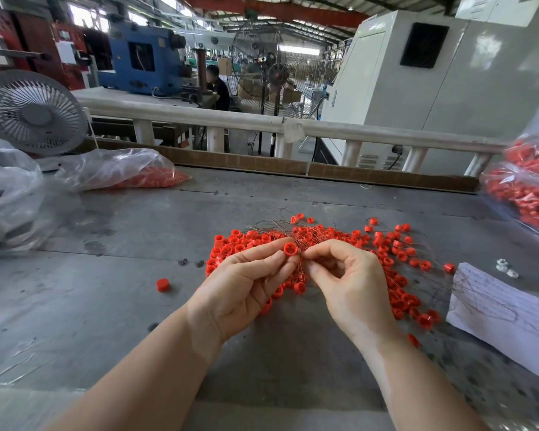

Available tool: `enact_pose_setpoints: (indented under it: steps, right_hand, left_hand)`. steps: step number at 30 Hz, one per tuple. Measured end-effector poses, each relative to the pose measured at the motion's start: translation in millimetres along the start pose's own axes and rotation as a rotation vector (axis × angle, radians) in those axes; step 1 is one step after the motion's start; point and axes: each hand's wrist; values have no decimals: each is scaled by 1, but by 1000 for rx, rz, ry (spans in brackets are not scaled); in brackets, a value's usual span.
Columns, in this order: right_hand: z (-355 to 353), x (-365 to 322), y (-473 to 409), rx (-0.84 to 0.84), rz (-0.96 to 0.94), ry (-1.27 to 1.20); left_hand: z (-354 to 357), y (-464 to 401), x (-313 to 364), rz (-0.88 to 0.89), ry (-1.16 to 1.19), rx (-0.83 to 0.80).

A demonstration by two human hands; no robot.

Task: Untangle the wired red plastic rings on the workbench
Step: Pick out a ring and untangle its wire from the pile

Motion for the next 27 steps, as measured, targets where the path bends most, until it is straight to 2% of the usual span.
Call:
enact_pose_setpoints:
  steps: [27]
  right_hand:
    - [0, 0, 0, -7, 1, -5]
  left_hand:
    - [0, 1, 0, -5, -24, -15]
Point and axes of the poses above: each hand's wrist, its own y-axis away from the middle knuckle, its own z-axis out of the palm, x = y × z, and after that the axes turned 8 degrees about -y, right-handed
